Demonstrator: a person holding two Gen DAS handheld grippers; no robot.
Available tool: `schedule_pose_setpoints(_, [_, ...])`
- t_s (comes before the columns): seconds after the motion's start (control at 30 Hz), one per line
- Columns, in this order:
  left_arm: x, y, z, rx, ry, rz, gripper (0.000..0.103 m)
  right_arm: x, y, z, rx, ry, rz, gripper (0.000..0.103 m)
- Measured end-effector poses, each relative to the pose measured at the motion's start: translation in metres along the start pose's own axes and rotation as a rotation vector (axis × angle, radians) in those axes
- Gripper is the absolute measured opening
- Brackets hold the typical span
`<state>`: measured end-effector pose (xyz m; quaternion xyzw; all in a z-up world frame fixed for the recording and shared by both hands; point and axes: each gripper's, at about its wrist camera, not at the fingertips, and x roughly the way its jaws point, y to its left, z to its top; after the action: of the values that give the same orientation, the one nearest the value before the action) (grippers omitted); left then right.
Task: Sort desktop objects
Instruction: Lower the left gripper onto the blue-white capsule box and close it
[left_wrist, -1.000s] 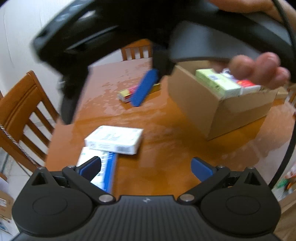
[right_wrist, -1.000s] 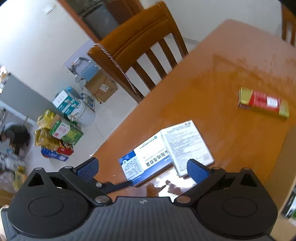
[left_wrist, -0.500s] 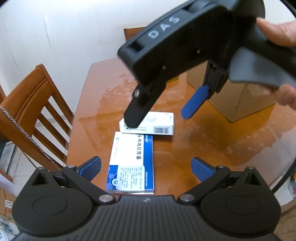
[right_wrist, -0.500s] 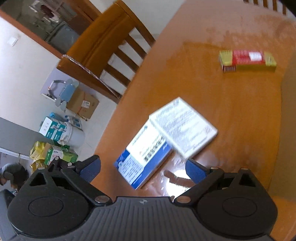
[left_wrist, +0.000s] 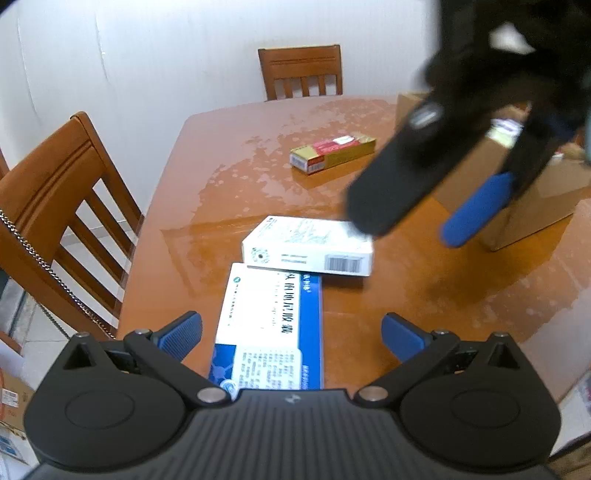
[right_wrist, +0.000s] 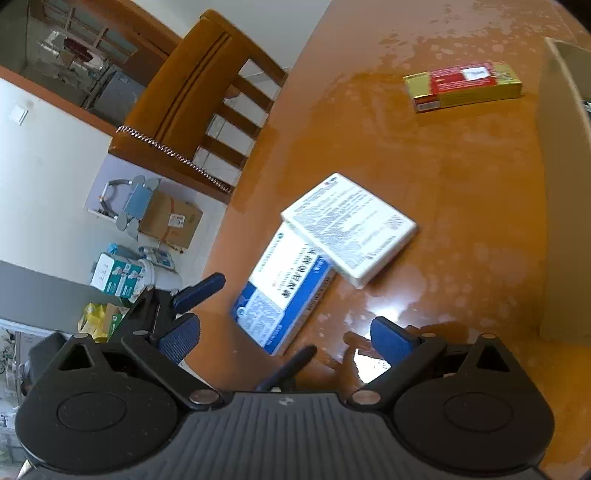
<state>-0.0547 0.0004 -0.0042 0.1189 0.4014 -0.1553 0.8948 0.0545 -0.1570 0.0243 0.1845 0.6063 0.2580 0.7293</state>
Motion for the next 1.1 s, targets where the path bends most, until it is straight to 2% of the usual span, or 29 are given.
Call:
schedule_pose_setpoints(0.17, [0.012,0.003,-0.005,0.007,0.046,0.029,0.103,-0.004,-0.015,-0.003,0.035,-0.009,0.001,0.101])
schedule_pose_setpoints(0.4, [0.013,0.007,-0.012,0.025,0.059,-0.007,0.103,0.018,-0.015,-0.005,0.057,0.001,0.018,0.101])
schedule_pose_setpoints(0.5, [0.013,0.008,-0.012,0.042,0.052,0.008,0.103,0.023,-0.010,-0.005,0.077,-0.003,0.012,0.101])
schedule_pose_setpoints(0.67, [0.015,0.018,-0.014,-0.006,0.047,-0.029,0.103,0.025,-0.004,-0.011,0.158,-0.064,-0.002,0.101])
schedule_pose_setpoints(0.83, [0.019,0.021,-0.016,-0.004,0.050,-0.048,0.101,0.029,-0.001,-0.020,0.260,-0.128,-0.010,0.101])
schedule_pose_setpoints(0.97, [0.023,0.023,-0.018,-0.003,0.053,-0.063,0.092,0.026,-0.001,-0.025,0.283,-0.150,-0.027,0.101])
schedule_pose_setpoints(1.0, [0.023,0.023,-0.018,-0.008,0.053,-0.063,0.086,0.025,-0.002,-0.026,0.291,-0.156,-0.030,0.101])
schedule_pose_setpoints(1.1, [0.023,0.023,-0.016,-0.047,0.051,-0.046,0.082,0.022,-0.007,-0.029,0.302,-0.159,-0.030,0.101])
